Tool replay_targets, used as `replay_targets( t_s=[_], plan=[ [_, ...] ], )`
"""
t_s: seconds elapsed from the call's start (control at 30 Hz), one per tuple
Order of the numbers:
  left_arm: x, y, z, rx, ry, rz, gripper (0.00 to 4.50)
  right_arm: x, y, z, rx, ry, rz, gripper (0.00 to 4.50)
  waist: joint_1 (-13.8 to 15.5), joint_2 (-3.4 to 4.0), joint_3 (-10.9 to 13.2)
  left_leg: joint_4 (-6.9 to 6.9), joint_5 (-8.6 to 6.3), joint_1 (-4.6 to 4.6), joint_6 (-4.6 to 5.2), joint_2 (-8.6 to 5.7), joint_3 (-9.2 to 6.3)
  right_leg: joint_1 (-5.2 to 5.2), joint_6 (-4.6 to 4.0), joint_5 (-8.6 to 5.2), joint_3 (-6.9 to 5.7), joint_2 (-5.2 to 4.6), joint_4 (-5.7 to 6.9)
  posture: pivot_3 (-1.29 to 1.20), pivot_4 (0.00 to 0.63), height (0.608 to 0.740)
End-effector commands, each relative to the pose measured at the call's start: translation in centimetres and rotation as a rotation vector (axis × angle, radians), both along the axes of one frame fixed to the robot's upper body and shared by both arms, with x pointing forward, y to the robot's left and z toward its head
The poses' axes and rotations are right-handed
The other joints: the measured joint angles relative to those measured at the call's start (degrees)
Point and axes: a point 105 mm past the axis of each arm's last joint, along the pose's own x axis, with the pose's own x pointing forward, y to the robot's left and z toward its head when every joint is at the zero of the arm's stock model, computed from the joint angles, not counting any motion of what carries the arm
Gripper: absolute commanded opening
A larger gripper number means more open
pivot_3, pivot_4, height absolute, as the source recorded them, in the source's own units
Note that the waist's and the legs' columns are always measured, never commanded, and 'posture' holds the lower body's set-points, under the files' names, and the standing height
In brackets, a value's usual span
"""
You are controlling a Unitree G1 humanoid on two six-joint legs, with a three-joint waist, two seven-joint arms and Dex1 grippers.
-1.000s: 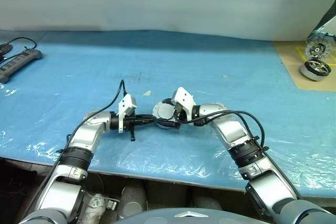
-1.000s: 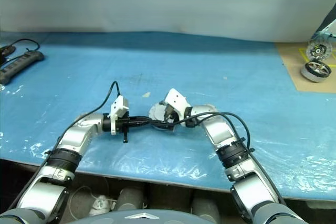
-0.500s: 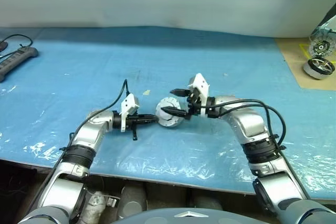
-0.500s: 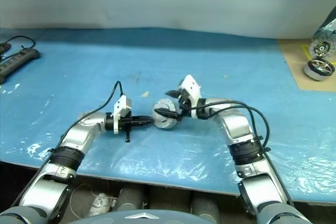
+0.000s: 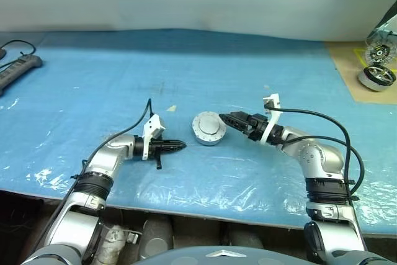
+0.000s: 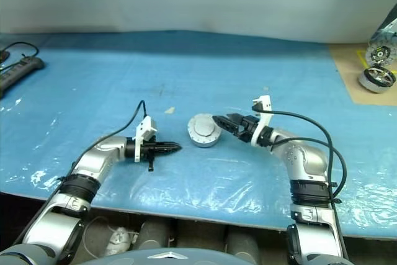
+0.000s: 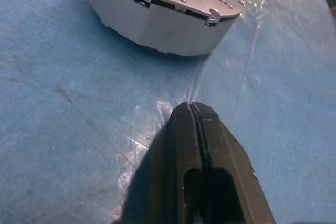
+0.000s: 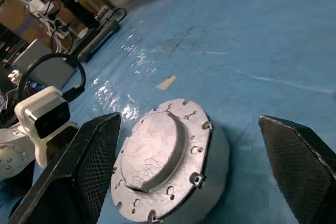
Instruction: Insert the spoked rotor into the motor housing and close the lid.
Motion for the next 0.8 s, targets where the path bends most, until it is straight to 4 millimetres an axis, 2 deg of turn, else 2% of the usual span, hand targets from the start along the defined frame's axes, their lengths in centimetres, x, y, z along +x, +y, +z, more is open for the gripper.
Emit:
replay_targets(
  t_s=[0.03,0.1,0.17,0.23,0.33,0.53,0.67,0.8],
  plan=[
    [0.8,0.4,2.5,-0.097,0.022,0.014,0.00,0.2,0.3,2.8,-0.029,-0.146,0.003,4.47,-0.1,-0.04,0.0,0.03,0.00,-0.12,0.00,-0.01,0.02,-0.15,-0.01,0.01,0.01,0.01,0.03,0.00,0.150,0.740],
    [1.2,0.8,3.0,-0.096,0.024,0.023,0.00,0.1,1.5,4.2,-0.121,-0.257,0.050,4.47,-0.1,-0.14,0.2,0.22,0.12,-0.61,0.18,-0.05,0.03,-0.61,0.12,0.20,-0.02,0.07,0.26,0.00,0.150,0.740],
    [1.3,1.4,3.4,-0.101,0.034,0.021,0.00,-0.7,3.9,4.5,-0.317,-0.399,0.182,4.47,-0.3,-0.23,0.2,0.54,0.14,-1.05,0.20,-0.07,0.02,-1.17,0.08,0.20,-0.01,0.13,0.86,0.00,0.150,0.740],
    [1.1,1.8,3.6,-0.105,0.038,0.005,0.00,-1.4,5.4,4.4,-0.381,-0.446,0.284,4.47,-0.6,-0.23,0.2,0.66,0.14,-1.23,0.19,0.05,-0.05,-1.34,0.07,0.19,-0.06,0.29,0.97,0.00,0.150,0.740],
    [0.8,2.2,4.1,-0.115,0.027,-0.009,0.00,-2.1,6.9,2.5,-0.464,-0.452,0.423,4.47,-0.9,-0.24,0.2,0.79,0.10,-1.25,0.12,0.33,-0.12,-1.25,0.05,0.19,-0.15,0.51,0.99,0.00,0.150,0.740],
    [0.5,2.6,4.5,-0.128,-0.023,-0.007,0.00,-1.0,7.4,-0.2,-0.567,-0.459,0.433,4.47,-1.2,-0.41,0.3,1.12,0.01,-1.31,-0.02,0.36,-0.16,-1.16,-0.07,0.29,-0.18,0.45,1.07,0.00,0.150,0.740],
    [0.0,2.7,4.7,-0.116,-0.056,-0.008,0.00,-0.1,6.8,-0.6,-0.541,-0.439,0.384,4.47,-1.3,-0.41,0.3,1.21,0.01,-1.22,-0.01,0.44,-0.16,-1.11,-0.14,0.32,-0.19,0.50,1.19,0.00,0.150,0.740],
    [-0.4,2.6,4.4,-0.105,-0.062,-0.010,0.00,-0.3,6.8,0.0,-0.485,-0.422,0.385,4.47,-1.4,-0.43,0.3,1.27,0.10,-1.17,0.14,0.61,-0.15,-1.04,-0.17,0.33,-0.18,0.51,1.21,0.00,0.150,0.740]
  ],
)
